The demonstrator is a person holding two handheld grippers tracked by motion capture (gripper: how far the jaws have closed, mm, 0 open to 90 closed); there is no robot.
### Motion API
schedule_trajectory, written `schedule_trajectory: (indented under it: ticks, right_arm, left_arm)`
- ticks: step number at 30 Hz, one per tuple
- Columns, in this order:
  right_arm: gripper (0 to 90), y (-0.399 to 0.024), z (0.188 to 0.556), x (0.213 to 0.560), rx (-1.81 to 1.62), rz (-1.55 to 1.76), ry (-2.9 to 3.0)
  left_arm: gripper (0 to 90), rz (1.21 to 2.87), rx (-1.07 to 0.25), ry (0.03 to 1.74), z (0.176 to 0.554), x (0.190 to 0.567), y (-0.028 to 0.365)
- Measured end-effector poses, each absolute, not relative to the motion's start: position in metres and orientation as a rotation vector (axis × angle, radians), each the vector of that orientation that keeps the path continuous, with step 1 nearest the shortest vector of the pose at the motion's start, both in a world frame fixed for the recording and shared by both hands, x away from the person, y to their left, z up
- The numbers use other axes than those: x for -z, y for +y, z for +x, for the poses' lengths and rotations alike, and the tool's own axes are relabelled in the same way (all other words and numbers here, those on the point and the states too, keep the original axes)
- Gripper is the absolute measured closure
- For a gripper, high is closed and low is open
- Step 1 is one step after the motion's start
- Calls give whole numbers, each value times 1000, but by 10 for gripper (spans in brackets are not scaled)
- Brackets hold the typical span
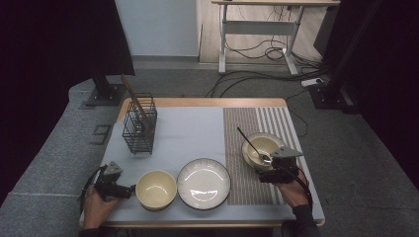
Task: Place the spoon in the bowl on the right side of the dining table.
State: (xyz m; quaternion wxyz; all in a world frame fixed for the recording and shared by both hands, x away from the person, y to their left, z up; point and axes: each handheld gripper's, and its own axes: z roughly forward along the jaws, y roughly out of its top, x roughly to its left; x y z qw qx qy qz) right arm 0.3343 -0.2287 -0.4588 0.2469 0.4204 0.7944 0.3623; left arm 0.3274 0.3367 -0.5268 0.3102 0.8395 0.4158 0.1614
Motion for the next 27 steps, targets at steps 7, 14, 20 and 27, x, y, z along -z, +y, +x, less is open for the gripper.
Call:
schedule_trajectory:
  ticks: [7,14,20,27]
  right_arm:
    - [89,-237,326,472,-955,1191,2146]
    - [83,-232,321,477,-997,1172,2153]
    - [88,-233,317,478,-1002,1182,2157]
    - [87,-236,318,479,-1014,1204,2153]
  left_arm:
    - [5,2217,-427,1098,327,527,337]
    - [5,2217,-428,1098,327,527,337]
    - [5,2217,-427,1098,327,527,337]
    - [5,2217,-428,1099,327,527,337]
